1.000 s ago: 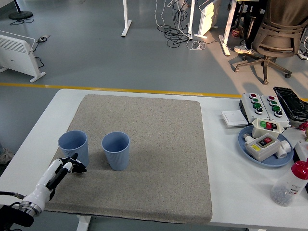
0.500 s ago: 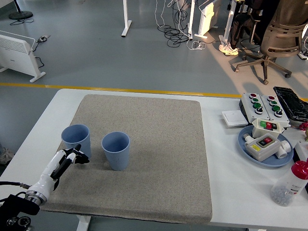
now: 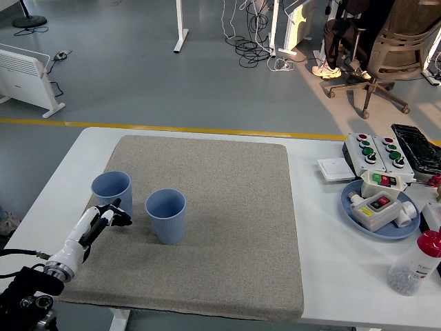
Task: Push cup pick cup insert cup
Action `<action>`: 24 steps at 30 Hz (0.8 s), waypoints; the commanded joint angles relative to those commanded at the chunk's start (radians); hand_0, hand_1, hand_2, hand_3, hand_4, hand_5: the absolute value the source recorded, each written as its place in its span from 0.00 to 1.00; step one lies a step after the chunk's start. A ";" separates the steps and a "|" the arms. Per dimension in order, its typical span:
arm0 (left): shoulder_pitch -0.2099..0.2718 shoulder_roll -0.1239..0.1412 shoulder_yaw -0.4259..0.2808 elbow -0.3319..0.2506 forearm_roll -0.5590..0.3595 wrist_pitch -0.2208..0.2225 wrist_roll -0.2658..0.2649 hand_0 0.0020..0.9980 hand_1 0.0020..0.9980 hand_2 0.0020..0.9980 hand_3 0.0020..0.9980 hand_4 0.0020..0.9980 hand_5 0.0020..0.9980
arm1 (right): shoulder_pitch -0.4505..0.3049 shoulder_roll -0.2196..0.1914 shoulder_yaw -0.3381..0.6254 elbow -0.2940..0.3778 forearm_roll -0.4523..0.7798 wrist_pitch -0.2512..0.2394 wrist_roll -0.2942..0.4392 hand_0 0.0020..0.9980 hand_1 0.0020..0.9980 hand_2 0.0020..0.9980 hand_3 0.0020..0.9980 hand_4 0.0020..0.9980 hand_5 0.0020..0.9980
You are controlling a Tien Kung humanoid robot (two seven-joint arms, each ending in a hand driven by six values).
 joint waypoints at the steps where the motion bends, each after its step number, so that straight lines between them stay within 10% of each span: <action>1: -0.003 0.000 0.002 0.003 0.000 0.000 0.000 0.62 0.55 0.47 0.43 0.61 1.00 | 0.000 0.000 0.000 0.000 -0.001 0.000 0.000 0.67 0.62 0.63 0.58 0.14 0.50; 24: -0.135 -0.044 0.023 0.168 -0.022 0.019 -0.033 0.61 0.55 0.47 0.43 0.60 1.00 | 0.004 0.006 0.000 0.002 -0.010 0.000 -0.003 0.67 0.62 0.63 0.58 0.14 0.49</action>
